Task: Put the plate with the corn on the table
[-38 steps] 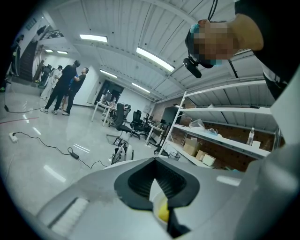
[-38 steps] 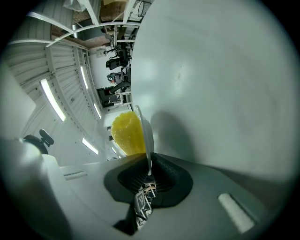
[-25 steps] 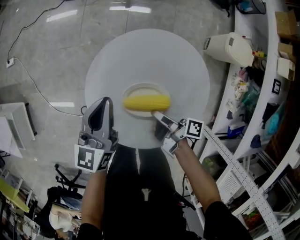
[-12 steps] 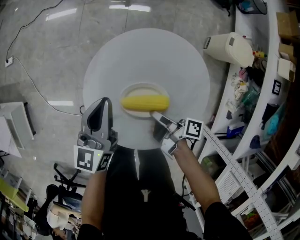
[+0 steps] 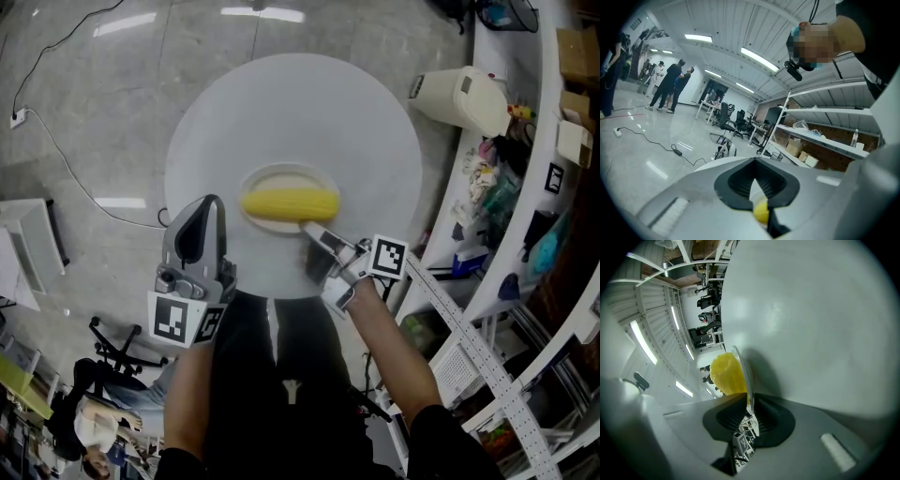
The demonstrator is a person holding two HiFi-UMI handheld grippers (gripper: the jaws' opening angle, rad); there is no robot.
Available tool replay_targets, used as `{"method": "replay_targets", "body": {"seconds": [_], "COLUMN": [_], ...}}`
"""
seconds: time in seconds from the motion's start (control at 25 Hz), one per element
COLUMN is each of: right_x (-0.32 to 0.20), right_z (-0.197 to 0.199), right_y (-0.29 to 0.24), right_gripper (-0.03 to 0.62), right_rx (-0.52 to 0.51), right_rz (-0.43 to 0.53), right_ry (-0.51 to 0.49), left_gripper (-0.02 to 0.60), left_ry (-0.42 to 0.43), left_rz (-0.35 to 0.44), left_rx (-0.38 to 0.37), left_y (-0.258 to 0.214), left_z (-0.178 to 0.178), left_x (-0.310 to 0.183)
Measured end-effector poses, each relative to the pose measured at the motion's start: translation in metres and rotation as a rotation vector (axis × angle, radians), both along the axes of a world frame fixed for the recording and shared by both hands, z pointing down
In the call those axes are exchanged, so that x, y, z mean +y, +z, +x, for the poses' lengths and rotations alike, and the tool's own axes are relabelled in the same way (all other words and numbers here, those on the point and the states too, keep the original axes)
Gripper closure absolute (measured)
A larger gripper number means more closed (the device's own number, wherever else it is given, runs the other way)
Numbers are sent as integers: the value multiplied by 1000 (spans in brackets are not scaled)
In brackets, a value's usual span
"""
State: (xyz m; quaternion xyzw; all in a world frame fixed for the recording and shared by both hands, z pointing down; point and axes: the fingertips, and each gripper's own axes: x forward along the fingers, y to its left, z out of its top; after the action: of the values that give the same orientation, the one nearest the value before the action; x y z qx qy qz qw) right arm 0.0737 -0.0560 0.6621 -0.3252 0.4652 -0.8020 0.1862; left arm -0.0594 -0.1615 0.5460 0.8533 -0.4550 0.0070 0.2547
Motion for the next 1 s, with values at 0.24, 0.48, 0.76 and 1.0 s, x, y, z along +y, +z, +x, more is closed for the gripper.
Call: {"method": "replay_targets", "body": {"seconds": [0.24,0.48,0.76,1.0], "right_x": [14,6,9,15], "right_z": [-5,-4,-3,-6], "right_y": [-2,0,0,1], "right_gripper": [520,510,503,480], "right_rx": [-2,-3,9,14], "right_rz": [5,8,7,-5], "right_ry": [-21,-12,-22,-51], "left_gripper": [577,576,577,576], "left_ry": [-17,-10,-16,-20], "left_rz": [-6,-8,-6,-9], "left_rx": [8,9,16,14], "left_y": [0,4,2,5], "left_z": [-7,-5,-8,-11], "left_x": [15,8,10,15]}}
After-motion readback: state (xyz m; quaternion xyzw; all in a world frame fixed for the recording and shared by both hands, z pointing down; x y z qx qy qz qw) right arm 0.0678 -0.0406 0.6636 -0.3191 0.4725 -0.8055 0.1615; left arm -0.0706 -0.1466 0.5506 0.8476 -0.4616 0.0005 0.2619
